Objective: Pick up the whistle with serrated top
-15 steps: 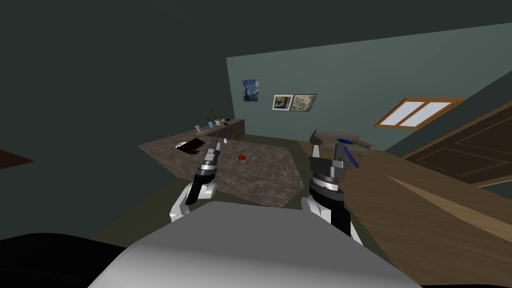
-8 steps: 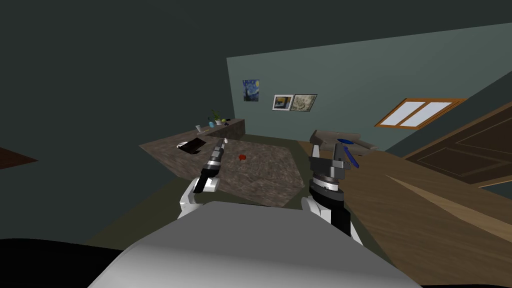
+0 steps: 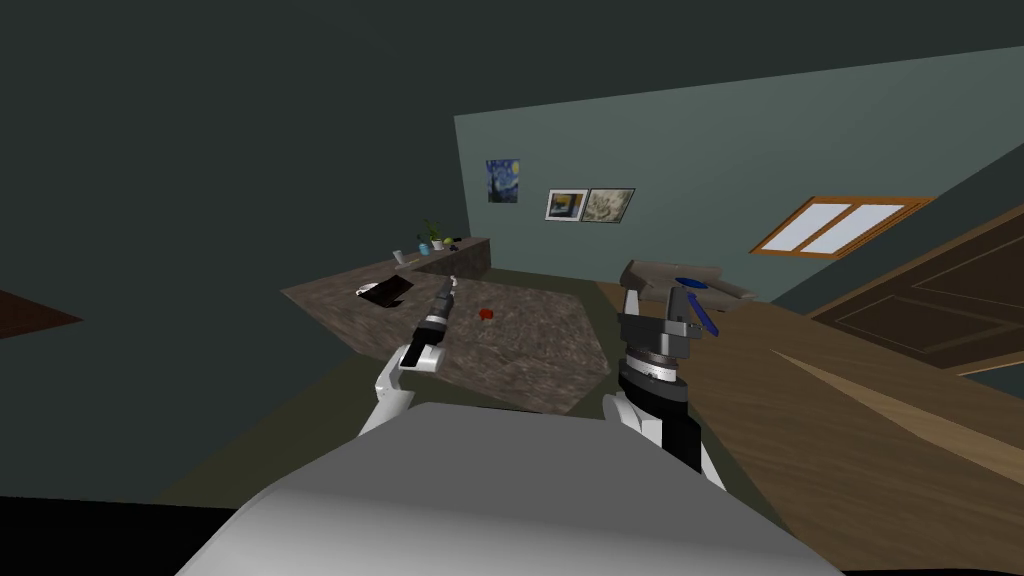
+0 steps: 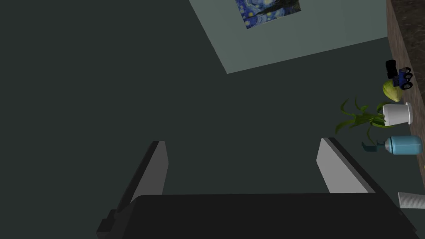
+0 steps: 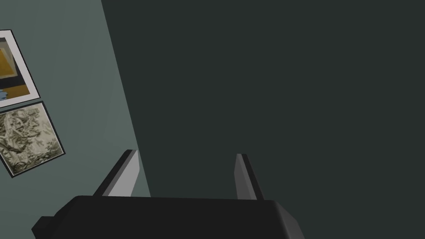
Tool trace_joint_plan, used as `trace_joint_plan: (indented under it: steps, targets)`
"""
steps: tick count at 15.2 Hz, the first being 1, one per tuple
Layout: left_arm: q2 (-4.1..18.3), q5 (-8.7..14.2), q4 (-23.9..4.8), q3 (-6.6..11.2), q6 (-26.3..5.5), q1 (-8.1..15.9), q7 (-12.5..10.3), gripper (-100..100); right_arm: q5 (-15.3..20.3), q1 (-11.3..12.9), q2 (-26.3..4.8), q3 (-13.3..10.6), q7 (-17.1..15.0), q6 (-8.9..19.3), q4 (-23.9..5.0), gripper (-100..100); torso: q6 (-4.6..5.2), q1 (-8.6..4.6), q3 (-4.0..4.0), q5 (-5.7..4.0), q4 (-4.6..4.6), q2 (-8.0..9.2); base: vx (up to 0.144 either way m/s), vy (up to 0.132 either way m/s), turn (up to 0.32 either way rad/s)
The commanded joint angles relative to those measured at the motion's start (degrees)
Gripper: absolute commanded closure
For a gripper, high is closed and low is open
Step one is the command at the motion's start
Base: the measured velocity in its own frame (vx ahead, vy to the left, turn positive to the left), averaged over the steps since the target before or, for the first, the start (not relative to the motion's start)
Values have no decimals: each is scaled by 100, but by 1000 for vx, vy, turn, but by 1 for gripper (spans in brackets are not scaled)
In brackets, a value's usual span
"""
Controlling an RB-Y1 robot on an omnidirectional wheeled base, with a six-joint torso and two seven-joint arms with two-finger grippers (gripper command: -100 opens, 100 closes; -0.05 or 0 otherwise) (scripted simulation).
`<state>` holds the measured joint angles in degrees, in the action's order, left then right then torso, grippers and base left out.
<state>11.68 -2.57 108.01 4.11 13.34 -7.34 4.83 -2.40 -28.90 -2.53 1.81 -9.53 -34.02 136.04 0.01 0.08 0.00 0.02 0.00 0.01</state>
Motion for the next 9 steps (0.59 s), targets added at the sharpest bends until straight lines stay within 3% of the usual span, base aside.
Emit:
trace_joint_plan:
  steps: [1, 2, 3, 5, 6, 8, 9]
  targets:
    - [21, 32, -286, 8, -286, 240, -46, -100, 0, 0, 0, 0, 0, 0, 0, 0, 0, 0, 0, 0, 0, 0, -12, 21, 7]
    - [21, 32, -288, 8, -291, 240, -46, -100, 0, 0, 0, 0, 0, 0, 0, 0, 1, 1, 0, 1, 0, 0, -8, 18, -2]
    - [54, 82, -507, 19, -516, 490, -107, -100, 0, 0, 0, 0, 0, 0, 0, 0, 0, 1, 0, 1, 0, 0, -9, 25, 5]
    - [54, 82, -625, 19, -610, 532, -107, -100, 0, 0, 0, 0, 0, 0, 0, 0, 0, 3, -1, 1, 0, -1, -10, 21, 1]
    - [81, 134, -841, 30, -801, 761, -171, -100, 0, 0, 0, 0, 0, 0, 0, 0, 0, 1, 0, 1, 0, 0, -10, 20, 9]
    - [81, 134, -972, 30, -939, 833, -171, -100, 0, 0, 0, 0, 0, 0, 0, 0, 1, 2, -1, 1, -1, -1, -9, 22, 1]
    - [102, 187, -1202, 42, -1112, 1072, -237, -100, 0, 0, 0, 0, 0, 0, 0, 0, 0, 1, -1, 1, -1, -1, -12, 22, 7]
